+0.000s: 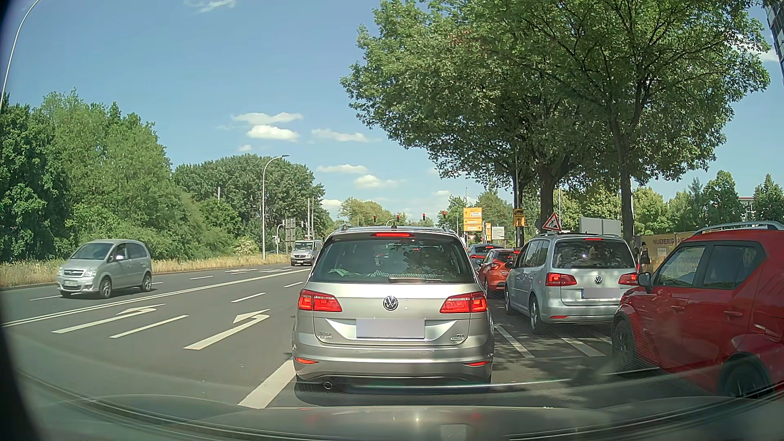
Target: Follow the waypoints while adhering to traffic rules and regulations
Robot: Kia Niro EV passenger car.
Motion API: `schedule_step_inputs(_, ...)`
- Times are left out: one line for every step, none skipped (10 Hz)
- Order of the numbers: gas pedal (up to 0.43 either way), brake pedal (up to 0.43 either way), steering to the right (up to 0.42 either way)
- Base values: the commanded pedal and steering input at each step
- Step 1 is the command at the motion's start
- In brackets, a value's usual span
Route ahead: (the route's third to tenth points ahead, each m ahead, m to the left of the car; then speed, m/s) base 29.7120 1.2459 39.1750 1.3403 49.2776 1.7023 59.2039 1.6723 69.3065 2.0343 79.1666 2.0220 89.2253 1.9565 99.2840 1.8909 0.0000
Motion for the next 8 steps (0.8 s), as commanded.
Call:
schedule_step_inputs(0.000, 0.311, -0.002)
schedule_step_inputs(0.000, 0.311, -0.001)
schedule_step_inputs(0.000, 0.311, -0.001)
schedule_step_inputs(0.000, 0.311, -0.001)
schedule_step_inputs(0.000, 0.311, -0.002)
schedule_step_inputs(0.000, 0.311, -0.002)
schedule_step_inputs(0.000, 0.311, -0.002)
schedule_step_inputs(0.000, 0.311, -0.002)
